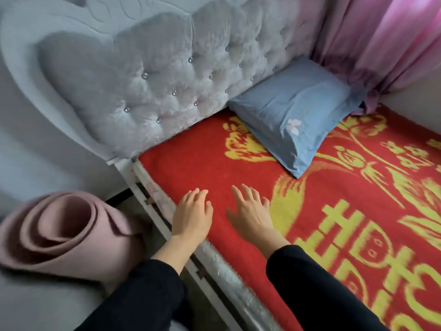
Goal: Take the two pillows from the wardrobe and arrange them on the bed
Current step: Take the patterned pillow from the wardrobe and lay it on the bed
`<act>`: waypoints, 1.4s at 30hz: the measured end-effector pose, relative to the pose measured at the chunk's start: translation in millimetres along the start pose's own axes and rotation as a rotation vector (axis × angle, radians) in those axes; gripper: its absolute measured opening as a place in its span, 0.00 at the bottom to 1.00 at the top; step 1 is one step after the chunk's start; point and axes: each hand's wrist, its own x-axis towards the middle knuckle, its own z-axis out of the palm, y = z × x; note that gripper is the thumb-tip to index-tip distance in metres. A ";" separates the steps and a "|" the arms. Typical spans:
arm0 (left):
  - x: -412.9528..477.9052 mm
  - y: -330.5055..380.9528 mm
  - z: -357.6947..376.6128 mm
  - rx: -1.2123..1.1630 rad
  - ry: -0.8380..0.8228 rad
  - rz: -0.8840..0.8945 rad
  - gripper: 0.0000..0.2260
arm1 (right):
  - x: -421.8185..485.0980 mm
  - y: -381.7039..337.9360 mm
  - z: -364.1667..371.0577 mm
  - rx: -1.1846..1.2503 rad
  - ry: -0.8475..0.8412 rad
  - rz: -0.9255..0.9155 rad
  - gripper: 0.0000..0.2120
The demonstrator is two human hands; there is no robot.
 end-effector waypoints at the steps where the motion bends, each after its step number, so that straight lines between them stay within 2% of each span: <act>1: -27.4 -5.5 -10.0 -0.035 0.025 -0.011 0.18 | -20.5 -13.4 1.6 -0.010 -0.029 -0.022 0.29; 6: -164.8 -55.4 -48.1 -0.052 0.075 -0.124 0.18 | -124.4 -85.0 21.2 -0.132 -0.132 -0.197 0.29; 11: -275.8 -116.1 -72.7 -0.009 0.093 -0.228 0.17 | -211.2 -149.3 50.1 -0.181 -0.202 -0.287 0.28; 17: -411.1 -222.0 -114.5 -0.052 0.163 -0.346 0.17 | -316.8 -252.2 103.1 -0.227 -0.195 -0.399 0.21; 25: -551.0 -358.6 -168.3 -0.064 0.216 -0.549 0.16 | -399.3 -404.8 180.4 -0.197 -0.260 -0.564 0.24; 33: -561.6 -490.0 -172.5 -0.060 0.294 -0.674 0.15 | -380.0 -504.0 281.7 -0.181 -0.339 -0.667 0.25; 36: -536.6 -561.0 -146.3 -0.041 0.333 -0.701 0.14 | -342.1 -527.4 351.7 -0.197 -0.340 -0.705 0.25; 42: -494.0 -723.2 -54.3 0.041 0.357 -0.724 0.14 | -264.1 -550.4 522.1 -0.193 -0.335 -0.662 0.27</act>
